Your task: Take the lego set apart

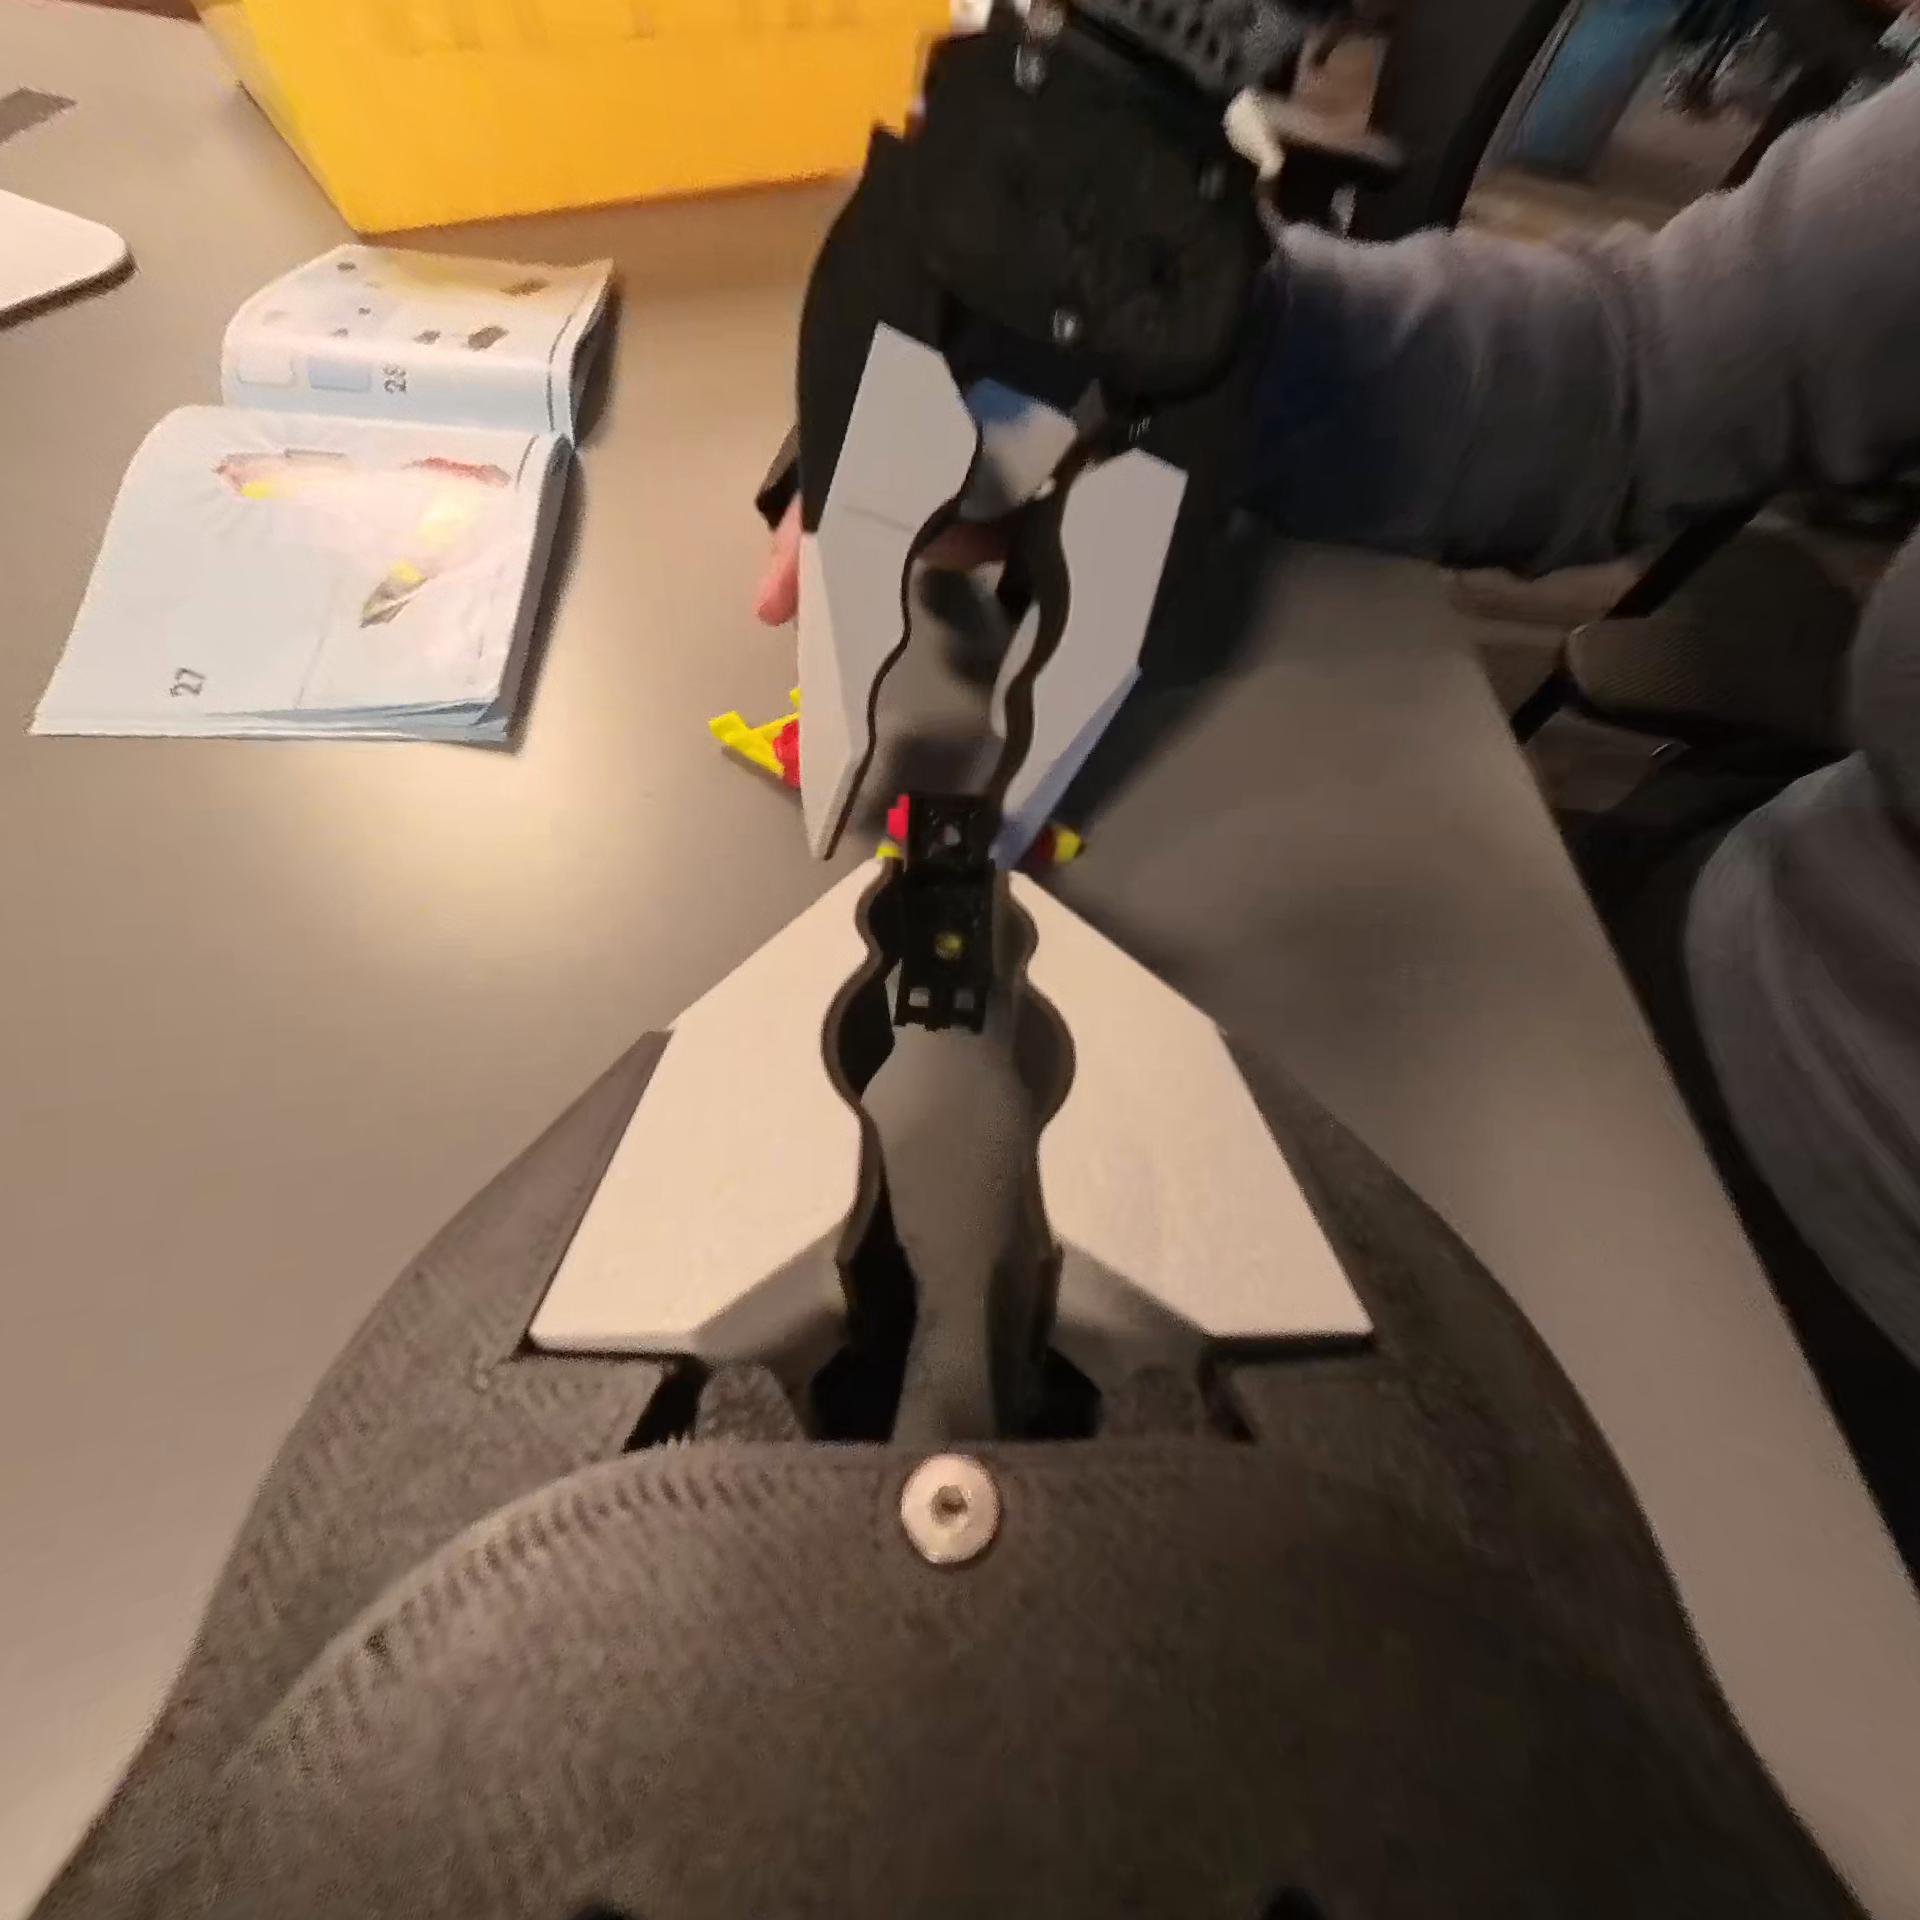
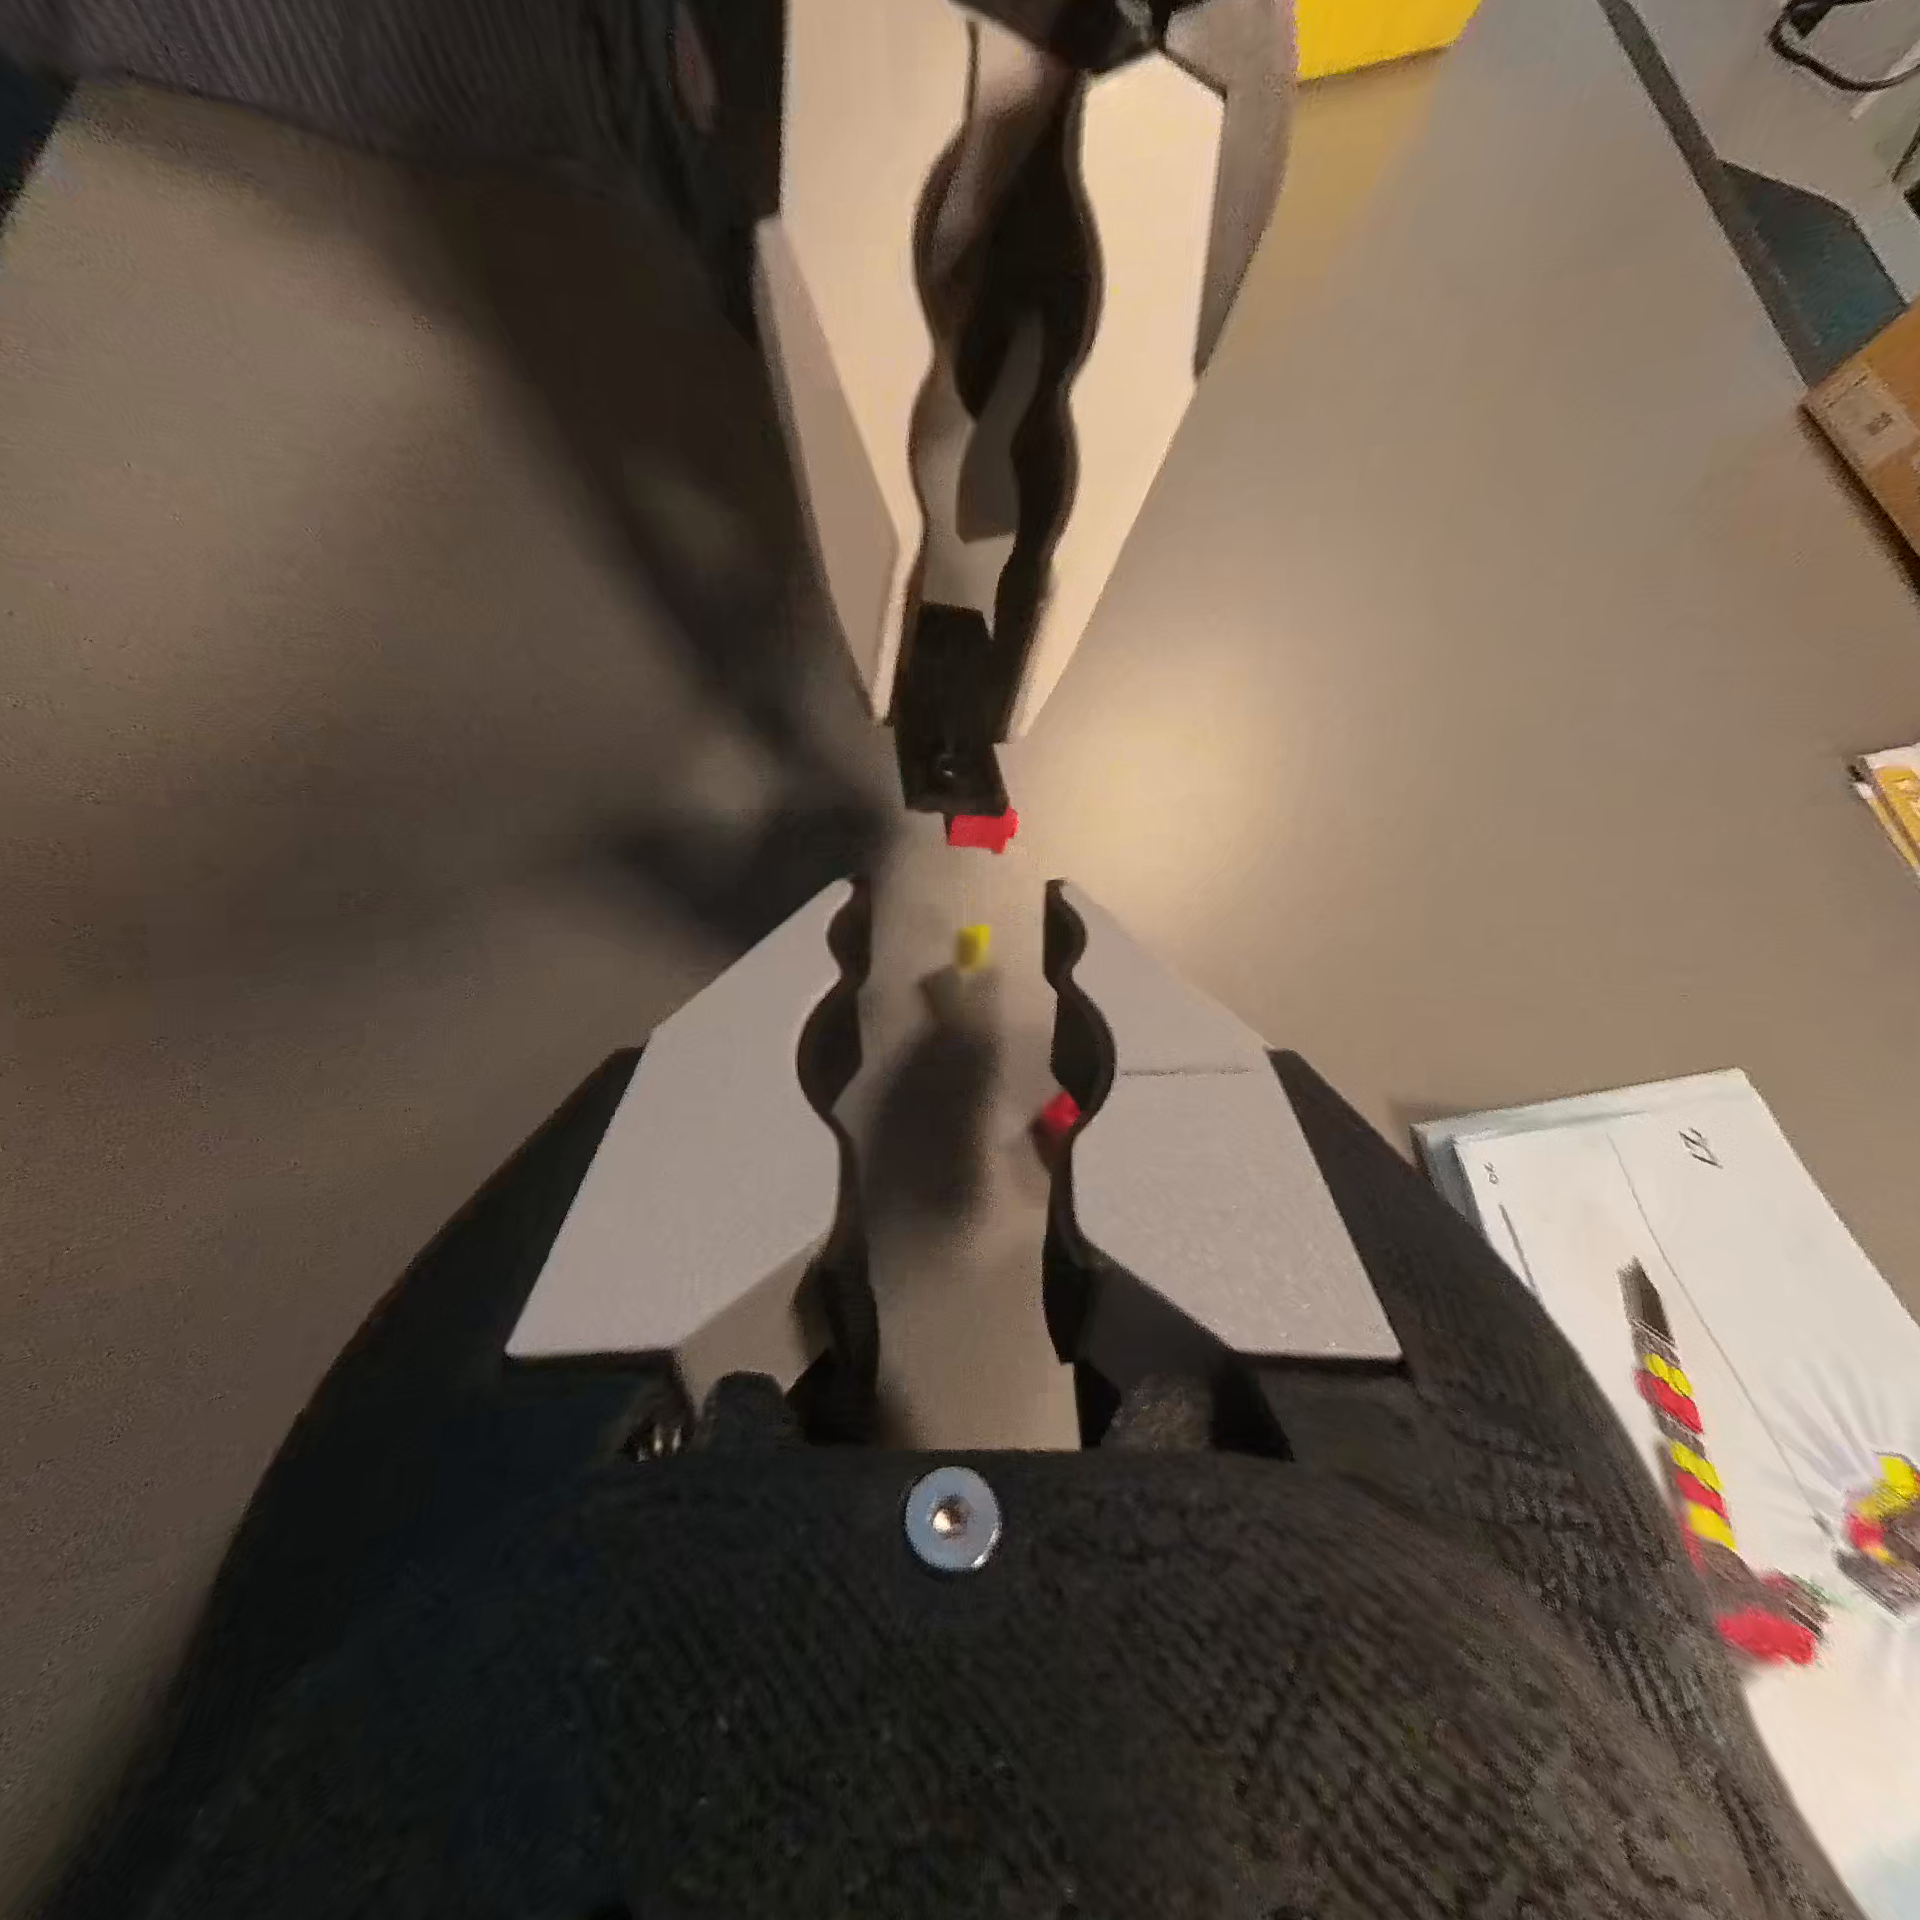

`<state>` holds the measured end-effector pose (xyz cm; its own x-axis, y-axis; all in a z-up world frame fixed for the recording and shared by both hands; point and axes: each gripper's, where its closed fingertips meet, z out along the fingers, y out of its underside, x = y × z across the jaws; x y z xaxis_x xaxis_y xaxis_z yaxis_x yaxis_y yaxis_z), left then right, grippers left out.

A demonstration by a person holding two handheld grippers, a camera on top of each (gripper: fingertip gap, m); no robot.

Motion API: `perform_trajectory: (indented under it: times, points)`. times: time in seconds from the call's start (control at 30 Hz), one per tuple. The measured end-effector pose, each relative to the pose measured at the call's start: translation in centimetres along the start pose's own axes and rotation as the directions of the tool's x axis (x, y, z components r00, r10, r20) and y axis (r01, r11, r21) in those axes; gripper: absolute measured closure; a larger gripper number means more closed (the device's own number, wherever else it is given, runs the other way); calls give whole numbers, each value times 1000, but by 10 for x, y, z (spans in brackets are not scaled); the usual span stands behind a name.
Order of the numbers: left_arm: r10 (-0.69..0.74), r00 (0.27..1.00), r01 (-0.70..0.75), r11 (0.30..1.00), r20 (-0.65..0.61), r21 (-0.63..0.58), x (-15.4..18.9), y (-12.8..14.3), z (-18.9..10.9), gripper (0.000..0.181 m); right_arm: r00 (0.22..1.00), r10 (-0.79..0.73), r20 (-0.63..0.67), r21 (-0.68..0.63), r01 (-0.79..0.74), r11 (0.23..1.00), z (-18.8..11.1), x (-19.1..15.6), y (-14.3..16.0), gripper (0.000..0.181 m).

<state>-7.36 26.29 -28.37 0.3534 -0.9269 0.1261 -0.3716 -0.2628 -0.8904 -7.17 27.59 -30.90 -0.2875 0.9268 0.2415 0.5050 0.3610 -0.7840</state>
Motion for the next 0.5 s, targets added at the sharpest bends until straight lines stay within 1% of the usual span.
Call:
perform_trajectory:
  times: [0.03, 0.13, 0.27, 0.3, 0.33, 0.37, 0.43, 0.5]
  points:
    - [-24, 999, 25, 999, -28, 19, 2, -2, -1, 166, 999, 22, 28, 31, -23, 999, 0, -4, -5, 148]
    - [-35, 998, 36, 999, -53, 20, 4, -3, -1, 166, 993, 91, 74, 113, -99, 989, -3, -6, -20, 163]
    - [-30, 997, 31, 999, -66, 20, 7, -3, -1, 166, 987, 125, 102, 128, -137, 982, -4, -7, -22, 165]
    - [-35, 997, 37, 999, -73, 27, 7, -4, -1, 166, 988, 114, 101, 137, -128, 982, -6, -7, -23, 167]
    - [-49, 996, 52, 998, -79, 32, 8, -5, -2, 166, 993, 82, 82, 137, -93, 986, -6, -6, -24, 170]
    - [-67, 995, 69, 997, -76, 26, 7, -3, -3, 166, 999, 30, 31, 108, -34, 994, -6, -2, -20, 173]
    - [-80, 995, 80, 997, -53, -4, 3, 3, -6, 166, 994, -82, -72, 30, 84, 996, -7, 7, -12, 173]
    - [-94, 994, 96, 995, -51, 18, 1, 1, -9, 166, 983, -132, -127, -1, 133, 991, -9, 13, -10, 173]
